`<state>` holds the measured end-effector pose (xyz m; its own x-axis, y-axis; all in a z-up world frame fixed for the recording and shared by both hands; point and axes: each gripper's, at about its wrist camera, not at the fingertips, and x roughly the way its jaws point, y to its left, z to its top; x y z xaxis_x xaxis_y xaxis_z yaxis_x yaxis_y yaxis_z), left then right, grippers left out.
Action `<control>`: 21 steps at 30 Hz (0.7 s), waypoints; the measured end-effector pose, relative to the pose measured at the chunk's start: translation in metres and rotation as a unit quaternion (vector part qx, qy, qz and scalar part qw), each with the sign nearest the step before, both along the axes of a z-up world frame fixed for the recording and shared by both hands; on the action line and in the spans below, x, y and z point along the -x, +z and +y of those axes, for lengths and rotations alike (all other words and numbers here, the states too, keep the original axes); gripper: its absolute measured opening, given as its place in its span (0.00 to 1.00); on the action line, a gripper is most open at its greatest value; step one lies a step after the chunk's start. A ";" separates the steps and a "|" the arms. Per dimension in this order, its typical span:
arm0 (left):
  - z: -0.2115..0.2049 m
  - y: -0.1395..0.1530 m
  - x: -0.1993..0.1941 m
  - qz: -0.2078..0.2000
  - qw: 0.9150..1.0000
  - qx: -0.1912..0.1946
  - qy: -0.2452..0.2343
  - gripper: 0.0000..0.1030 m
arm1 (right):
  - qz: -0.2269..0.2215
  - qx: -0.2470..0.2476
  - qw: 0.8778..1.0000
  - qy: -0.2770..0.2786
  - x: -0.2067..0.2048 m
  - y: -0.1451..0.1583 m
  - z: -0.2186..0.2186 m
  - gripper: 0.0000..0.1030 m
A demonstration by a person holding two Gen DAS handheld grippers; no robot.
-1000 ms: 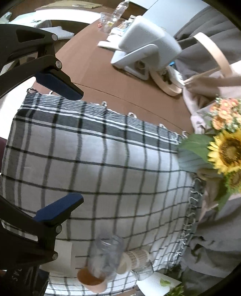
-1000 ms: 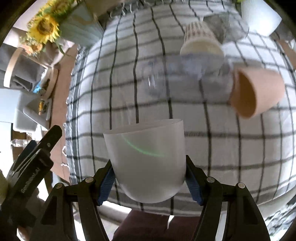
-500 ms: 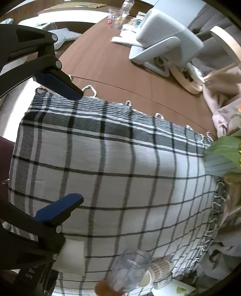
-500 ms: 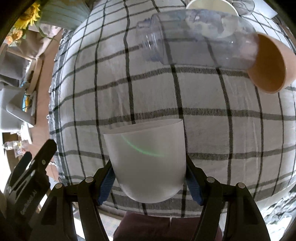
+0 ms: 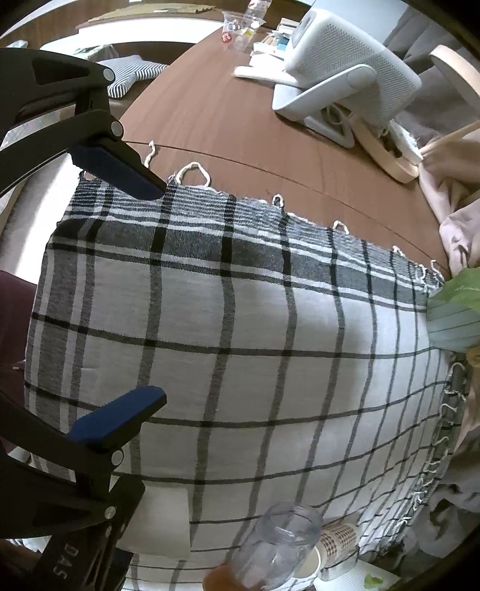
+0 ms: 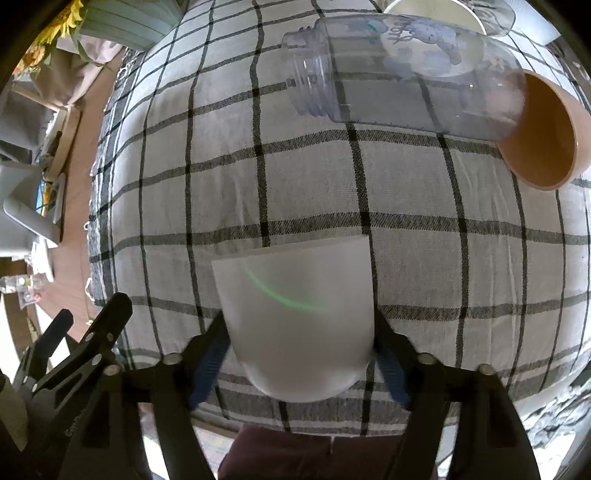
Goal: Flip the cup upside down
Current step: 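Lift the white cup with the right gripper and rotate it upside down, then lower the white cup rim-down onto the cloth and open the right gripper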
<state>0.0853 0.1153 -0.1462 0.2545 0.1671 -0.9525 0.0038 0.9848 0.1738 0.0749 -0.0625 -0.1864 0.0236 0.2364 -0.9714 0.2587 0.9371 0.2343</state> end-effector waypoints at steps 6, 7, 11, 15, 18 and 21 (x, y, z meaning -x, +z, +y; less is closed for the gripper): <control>-0.005 0.021 0.018 -0.044 0.999 0.021 -0.016 1.00 | -0.048 0.004 0.999 -0.009 0.014 0.038 -0.004 0.77; -0.009 0.025 0.022 -0.049 0.998 0.027 -0.021 1.00 | -0.061 0.006 0.998 -0.013 0.019 0.050 -0.008 0.77; -0.030 0.036 0.039 -0.065 0.995 0.056 -0.047 1.00 | -0.099 0.042 0.994 -0.029 0.030 0.077 -0.033 0.77; -0.054 0.038 0.054 -0.075 0.991 0.076 -0.075 1.00 | -0.115 0.070 0.989 -0.054 0.046 0.088 -0.066 0.77; -0.076 0.037 0.065 -0.080 0.988 0.087 -0.101 0.99 | -0.108 0.079 0.988 -0.074 0.061 0.082 -0.092 0.77; -0.097 0.033 0.075 -0.083 0.984 0.095 -0.126 0.99 | -0.094 0.084 0.988 -0.090 0.074 0.070 -0.109 0.77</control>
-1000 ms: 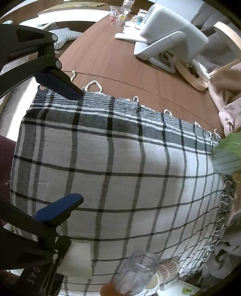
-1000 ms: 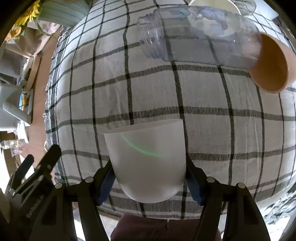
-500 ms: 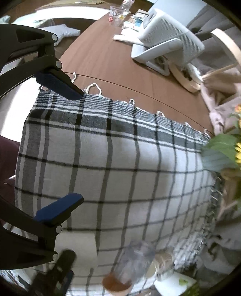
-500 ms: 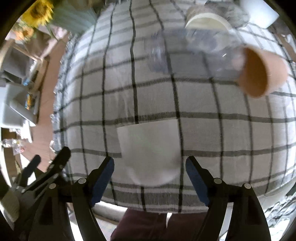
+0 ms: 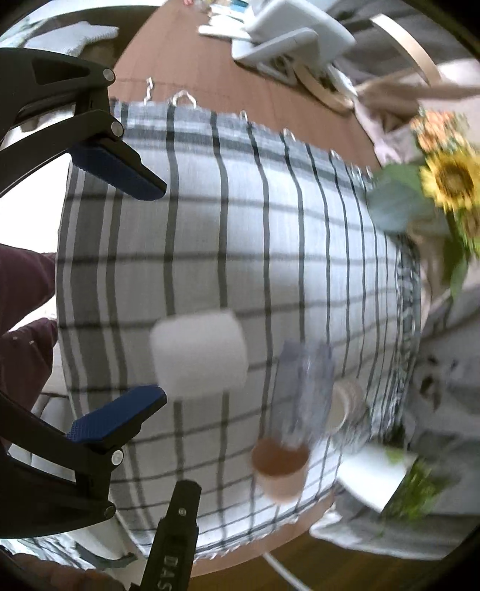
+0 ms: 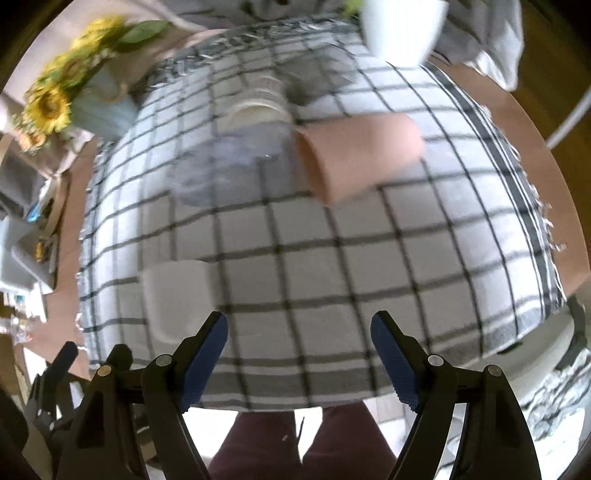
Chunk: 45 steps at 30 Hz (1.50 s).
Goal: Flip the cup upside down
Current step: 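Lower the white cup rim-down onto the cloth and open the right gripper, then grasp the upside-down white cup with the left gripper and adjust it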
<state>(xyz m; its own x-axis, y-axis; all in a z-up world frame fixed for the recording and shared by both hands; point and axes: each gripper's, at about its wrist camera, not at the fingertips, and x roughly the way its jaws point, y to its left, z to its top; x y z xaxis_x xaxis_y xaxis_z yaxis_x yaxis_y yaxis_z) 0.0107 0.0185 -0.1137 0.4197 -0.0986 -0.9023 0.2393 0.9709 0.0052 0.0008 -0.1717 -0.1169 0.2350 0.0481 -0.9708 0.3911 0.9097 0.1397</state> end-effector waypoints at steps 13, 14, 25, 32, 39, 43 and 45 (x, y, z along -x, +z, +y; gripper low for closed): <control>-0.035 -0.044 -0.004 0.009 1.000 0.006 -0.012 0.91 | 0.047 0.010 0.998 -0.051 0.045 -0.033 -0.047 0.77; -0.036 -0.045 -0.007 0.010 1.000 0.004 -0.011 0.89 | 0.049 0.007 0.997 -0.051 0.046 -0.035 -0.048 0.77; -0.042 -0.056 -0.019 0.023 1.000 0.004 -0.001 0.72 | 0.059 -0.002 0.997 -0.051 0.043 -0.046 -0.051 0.77; -0.041 -0.056 -0.021 0.037 0.999 0.018 -0.003 0.64 | 0.060 -0.008 0.997 -0.052 0.040 -0.050 -0.051 0.78; -0.035 -0.042 -0.020 0.042 0.999 0.021 -0.008 0.64 | 0.053 -0.021 0.997 -0.053 0.037 -0.048 -0.050 0.77; -0.032 -0.032 -0.024 0.039 0.999 0.023 -0.010 0.64 | 0.042 -0.034 0.997 -0.050 0.031 -0.042 -0.046 0.77; -0.030 -0.032 -0.028 0.040 0.999 0.020 -0.010 0.64 | 0.036 -0.036 0.998 -0.045 0.029 -0.039 -0.044 0.77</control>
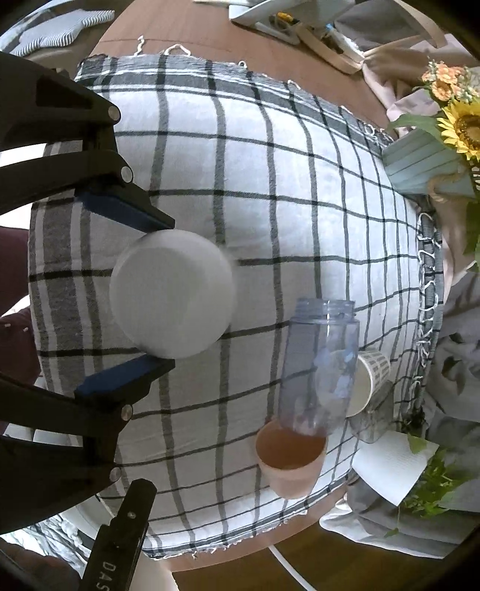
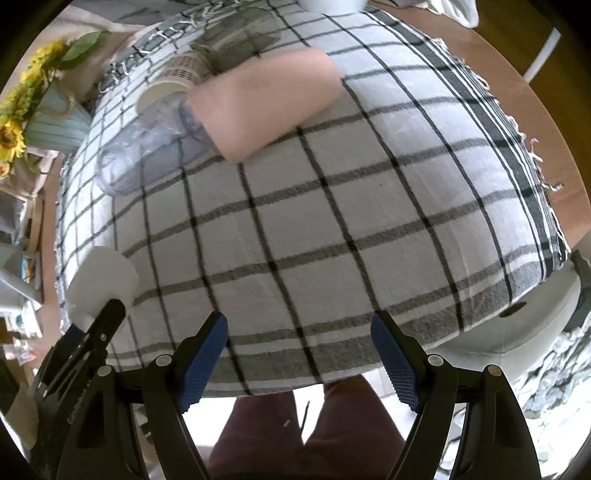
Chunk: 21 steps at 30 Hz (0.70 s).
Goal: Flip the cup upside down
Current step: 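Grasp the upside-down white cup with the left gripper and adjust it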
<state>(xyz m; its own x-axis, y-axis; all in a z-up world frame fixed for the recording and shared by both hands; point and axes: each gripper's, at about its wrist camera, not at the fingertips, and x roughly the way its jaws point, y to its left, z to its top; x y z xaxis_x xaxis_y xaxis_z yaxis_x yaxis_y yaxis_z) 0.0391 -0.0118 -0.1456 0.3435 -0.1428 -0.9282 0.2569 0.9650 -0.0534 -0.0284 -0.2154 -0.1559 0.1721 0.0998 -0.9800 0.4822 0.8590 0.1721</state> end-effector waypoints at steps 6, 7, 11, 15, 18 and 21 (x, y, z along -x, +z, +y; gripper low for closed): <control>0.002 0.001 -0.011 -0.002 1.000 0.000 -0.005 0.64 | -0.011 -0.003 1.000 -0.001 -0.011 0.005 0.003 0.78; 0.002 0.001 -0.011 -0.002 1.000 -0.001 -0.008 0.64 | -0.012 -0.003 1.000 -0.001 -0.013 0.005 0.003 0.77; 0.006 -0.002 -0.007 0.005 1.000 0.004 -0.010 0.64 | -0.011 -0.003 1.000 0.003 -0.013 0.004 0.007 0.77; 0.009 -0.007 -0.002 0.018 1.000 0.010 -0.007 0.64 | -0.010 0.001 1.000 0.007 -0.013 0.004 0.009 0.77; 0.010 -0.011 -0.001 0.024 1.000 0.012 -0.005 0.64 | -0.006 0.004 1.000 0.011 -0.015 0.002 0.009 0.77; 0.010 -0.009 -0.002 0.023 1.000 0.012 -0.005 0.64 | -0.004 0.007 1.000 0.014 -0.016 0.002 0.010 0.77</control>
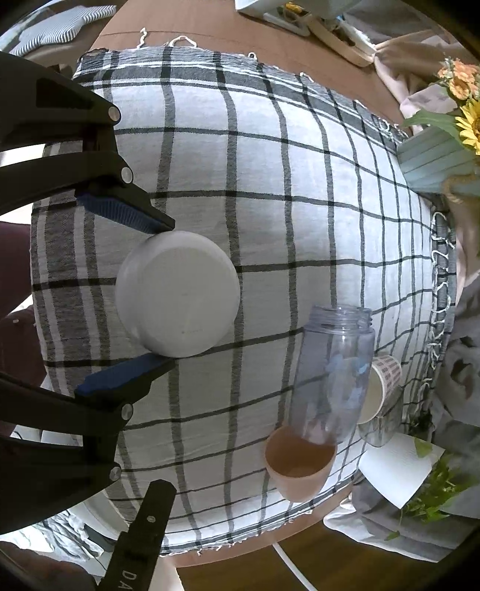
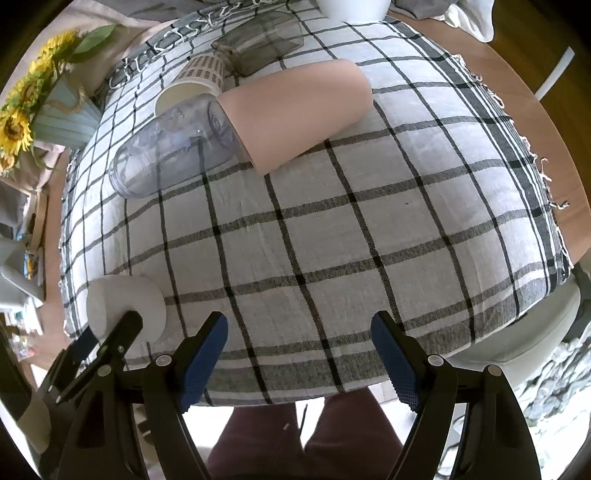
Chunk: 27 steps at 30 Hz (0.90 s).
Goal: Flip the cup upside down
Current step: 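Grasp the upside-down white cup with the left gripper and adjust it, then open the left gripper and withdraw both tools from the white cup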
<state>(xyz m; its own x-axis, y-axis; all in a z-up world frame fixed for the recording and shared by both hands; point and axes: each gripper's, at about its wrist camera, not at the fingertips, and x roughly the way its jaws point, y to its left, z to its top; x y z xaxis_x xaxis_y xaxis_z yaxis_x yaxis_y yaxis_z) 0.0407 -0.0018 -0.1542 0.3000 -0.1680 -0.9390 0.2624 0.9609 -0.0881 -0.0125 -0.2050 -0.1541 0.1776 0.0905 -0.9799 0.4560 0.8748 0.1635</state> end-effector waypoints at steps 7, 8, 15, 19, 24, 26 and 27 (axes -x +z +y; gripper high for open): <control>-0.002 0.006 0.005 -0.006 1.000 -0.010 -0.001 0.77 | -0.008 0.015 1.000 0.005 0.004 0.008 0.003 0.78; -0.002 0.011 0.009 -0.014 1.000 -0.010 -0.002 0.79 | -0.011 0.018 1.000 0.006 0.005 0.010 0.003 0.79; 0.002 0.044 0.032 -0.061 0.998 -0.025 0.014 0.89 | -0.040 0.047 0.998 0.011 0.020 0.032 0.004 0.88; 0.007 0.064 0.046 -0.088 0.995 -0.031 0.034 0.96 | -0.066 0.057 0.996 0.018 0.034 0.050 0.008 0.90; 0.015 0.084 0.064 -0.111 0.992 -0.031 0.054 0.99 | -0.110 0.073 0.991 0.027 0.053 0.076 0.015 0.90; 0.016 0.090 0.071 -0.117 0.991 -0.031 0.059 0.99 | -0.136 0.086 0.986 0.035 0.063 0.089 0.021 0.91; 0.017 0.094 0.074 -0.120 0.990 -0.031 0.061 0.99 | -0.145 0.090 0.985 0.038 0.066 0.094 0.022 0.91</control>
